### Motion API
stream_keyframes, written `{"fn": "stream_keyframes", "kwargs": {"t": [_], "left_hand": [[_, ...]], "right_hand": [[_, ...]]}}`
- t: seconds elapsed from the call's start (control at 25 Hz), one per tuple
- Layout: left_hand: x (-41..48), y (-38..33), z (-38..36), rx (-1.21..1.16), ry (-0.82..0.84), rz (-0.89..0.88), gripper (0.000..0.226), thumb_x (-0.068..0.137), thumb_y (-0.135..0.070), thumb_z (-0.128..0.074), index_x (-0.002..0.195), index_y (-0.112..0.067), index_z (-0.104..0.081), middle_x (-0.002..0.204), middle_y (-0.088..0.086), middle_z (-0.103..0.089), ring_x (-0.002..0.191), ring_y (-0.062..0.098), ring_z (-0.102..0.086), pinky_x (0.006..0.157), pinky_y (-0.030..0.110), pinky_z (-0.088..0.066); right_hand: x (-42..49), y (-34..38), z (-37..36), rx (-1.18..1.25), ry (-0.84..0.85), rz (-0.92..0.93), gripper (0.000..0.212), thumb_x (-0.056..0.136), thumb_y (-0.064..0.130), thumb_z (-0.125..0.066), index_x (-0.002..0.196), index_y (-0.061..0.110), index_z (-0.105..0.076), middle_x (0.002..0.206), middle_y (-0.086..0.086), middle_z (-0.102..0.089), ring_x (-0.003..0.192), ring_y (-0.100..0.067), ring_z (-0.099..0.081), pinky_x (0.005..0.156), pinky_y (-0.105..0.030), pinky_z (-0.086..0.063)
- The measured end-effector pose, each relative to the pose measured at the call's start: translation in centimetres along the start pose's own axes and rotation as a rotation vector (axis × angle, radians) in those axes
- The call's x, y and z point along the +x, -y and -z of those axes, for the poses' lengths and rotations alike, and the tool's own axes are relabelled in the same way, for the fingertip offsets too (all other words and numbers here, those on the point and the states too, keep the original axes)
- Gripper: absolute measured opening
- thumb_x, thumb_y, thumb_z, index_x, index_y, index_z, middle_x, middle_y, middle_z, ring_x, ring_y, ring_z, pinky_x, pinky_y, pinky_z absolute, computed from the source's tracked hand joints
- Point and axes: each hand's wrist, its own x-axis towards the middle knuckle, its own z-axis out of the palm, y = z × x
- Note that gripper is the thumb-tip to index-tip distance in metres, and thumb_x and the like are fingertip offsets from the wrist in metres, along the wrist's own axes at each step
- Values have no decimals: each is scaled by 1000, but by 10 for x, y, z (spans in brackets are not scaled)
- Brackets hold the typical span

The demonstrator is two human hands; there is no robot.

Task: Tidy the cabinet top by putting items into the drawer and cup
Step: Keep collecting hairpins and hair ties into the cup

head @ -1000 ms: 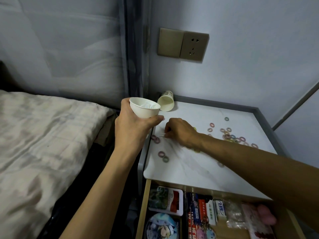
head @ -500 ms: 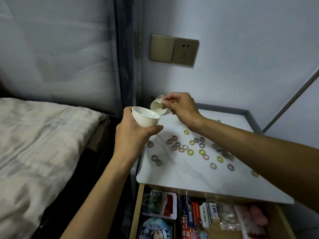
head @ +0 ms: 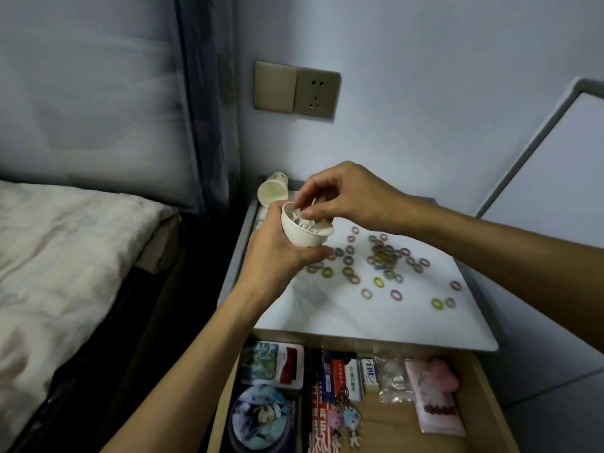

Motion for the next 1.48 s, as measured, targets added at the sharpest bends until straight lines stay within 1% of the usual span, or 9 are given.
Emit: {"fn": "stream_keyframes", "kwargs": {"t": [0.12,0.24,0.4,0.64,0.8,0.96,1.12,1.24,1.48], "left_hand": [[-10,0,-19,-39,69,-8,68,57,-22,-89,114,-26,-51,95,-3,-69,82,20,-70,67,47,-59],[-28,-8,-42,-4,133,-21,69,59,-22,-91,115,-26,-51,95,-8,-68,84,11,-67,67,38,-59],[-48,-7,-60,45,197,-65,72,59,-29,-92,116,-28,-49,101,-13,-64,89,2,-62,72,34,-57],[-74,-4,-87,-33,376,-5,80,59,-19,-93,125,-19,-48,112,-4,-64,103,11,-62,83,30,-55],[-106,-3,-99,225,448,29,93,52,-51,-91,130,-31,-45,123,-10,-52,115,9,-51,95,32,-50],[-139,0,-103,517,497,74,80,74,-67,-68,139,-27,-46,125,-11,-57,108,10,-57,89,32,-51],[-152,17,-118,618,630,196,27,95,-17,-57,119,-11,-66,112,10,-71,67,17,-72,60,30,-59],[-164,32,-131,641,734,288,29,91,5,-55,118,0,-65,112,19,-69,67,25,-73,58,36,-61],[-180,53,-148,662,764,215,34,83,9,-63,115,-2,-68,111,17,-69,77,26,-72,59,39,-62]], "right_hand": [[-32,-6,1,-19,11,-35,14,80,11,-77,92,17,-78,85,7,-75,81,-4,-69,76,-22,-53],[-72,-9,11,-22,-118,-47,11,80,16,-77,89,22,-77,85,9,-75,82,-6,-69,77,-23,-54],[-126,-27,-4,79,-389,-281,8,86,19,-71,91,24,-74,71,2,-69,57,-5,-62,56,-28,-52],[-177,-39,-10,11,-287,-518,14,91,20,-62,96,14,-73,57,-1,-65,43,-7,-57,46,-21,-45],[-220,-50,-27,-87,-242,-595,11,90,18,-62,91,15,-72,60,7,-63,48,-5,-61,51,-21,-46],[-258,-80,-61,-212,-127,-657,13,91,23,-62,89,19,-74,74,2,-69,67,-15,-67,68,-31,-58],[-275,-98,-92,-314,38,-629,14,89,31,-65,87,21,-74,83,2,-67,91,-20,-60,79,-35,-53],[-287,-101,-103,-321,184,-601,12,90,28,-64,84,20,-71,84,0,-67,87,-18,-62,78,-37,-55],[-295,-107,-90,-218,311,-654,21,95,31,-58,93,17,-74,84,0,-71,75,-10,-66,62,-21,-45]]}}
